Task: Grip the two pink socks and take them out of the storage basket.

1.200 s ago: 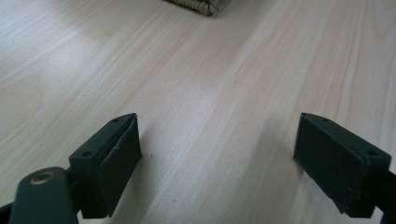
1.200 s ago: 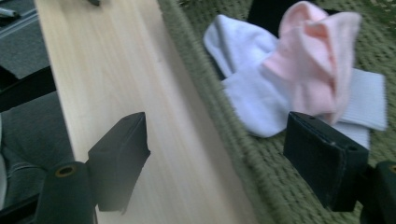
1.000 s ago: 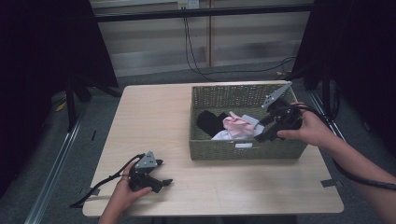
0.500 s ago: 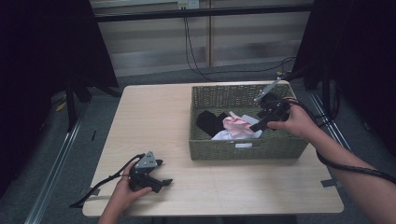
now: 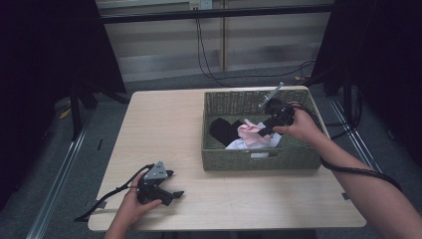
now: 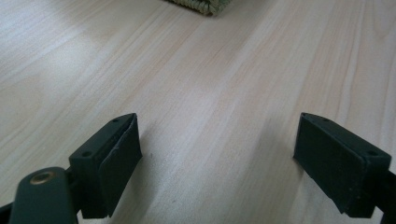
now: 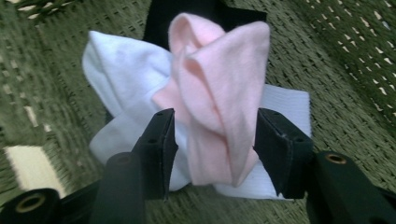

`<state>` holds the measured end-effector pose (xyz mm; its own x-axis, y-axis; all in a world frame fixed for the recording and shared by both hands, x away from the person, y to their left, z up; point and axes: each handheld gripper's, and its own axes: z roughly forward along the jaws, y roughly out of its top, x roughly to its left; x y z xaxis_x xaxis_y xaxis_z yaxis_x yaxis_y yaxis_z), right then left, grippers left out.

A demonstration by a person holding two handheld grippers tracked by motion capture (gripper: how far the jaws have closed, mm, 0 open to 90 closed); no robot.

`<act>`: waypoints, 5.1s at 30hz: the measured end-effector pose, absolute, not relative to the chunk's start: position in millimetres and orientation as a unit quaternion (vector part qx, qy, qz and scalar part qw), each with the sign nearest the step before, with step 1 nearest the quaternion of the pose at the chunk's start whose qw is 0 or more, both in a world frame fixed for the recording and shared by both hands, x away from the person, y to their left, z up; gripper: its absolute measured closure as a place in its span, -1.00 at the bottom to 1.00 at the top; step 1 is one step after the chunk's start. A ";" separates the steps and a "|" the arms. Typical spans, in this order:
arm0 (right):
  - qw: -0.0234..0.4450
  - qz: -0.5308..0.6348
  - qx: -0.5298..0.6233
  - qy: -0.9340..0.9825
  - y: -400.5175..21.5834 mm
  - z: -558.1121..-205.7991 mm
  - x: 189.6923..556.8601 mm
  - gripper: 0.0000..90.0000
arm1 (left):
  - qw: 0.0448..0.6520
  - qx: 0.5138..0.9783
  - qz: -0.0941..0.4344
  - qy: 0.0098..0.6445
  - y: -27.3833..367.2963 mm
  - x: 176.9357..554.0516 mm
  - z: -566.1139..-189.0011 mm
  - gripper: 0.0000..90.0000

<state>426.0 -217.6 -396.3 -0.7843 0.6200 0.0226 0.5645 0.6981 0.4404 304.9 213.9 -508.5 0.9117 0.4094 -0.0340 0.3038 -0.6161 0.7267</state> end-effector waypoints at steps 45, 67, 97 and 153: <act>0.032 0.239 0.352 0.904 -264.6 -336.3 422.1 0.92 | 0.390 0.897 0.068 0.198 213.9 305.0 -508.5 -0.69; -0.016 0.259 0.320 0.911 -265.7 -314.6 395.7 0.92 | 0.390 0.897 0.068 0.198 214.0 305.0 -508.4 -0.69; -0.051 0.276 0.270 0.921 -251.3 -292.8 367.3 0.92 | 0.390 0.897 0.067 0.198 213.9 305.0 -508.5 -0.69; -0.105 0.244 0.205 0.942 -205.5 -371.0 324.0 0.88 | 0.392 0.896 0.068 0.200 213.8 304.7 -508.8 -0.69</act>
<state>324.0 -205.5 -371.0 -0.8936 0.3352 0.2984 0.4379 0.7968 0.4163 304.7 213.8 -508.8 0.9111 0.4107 -0.0342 0.3040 -0.6137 0.7286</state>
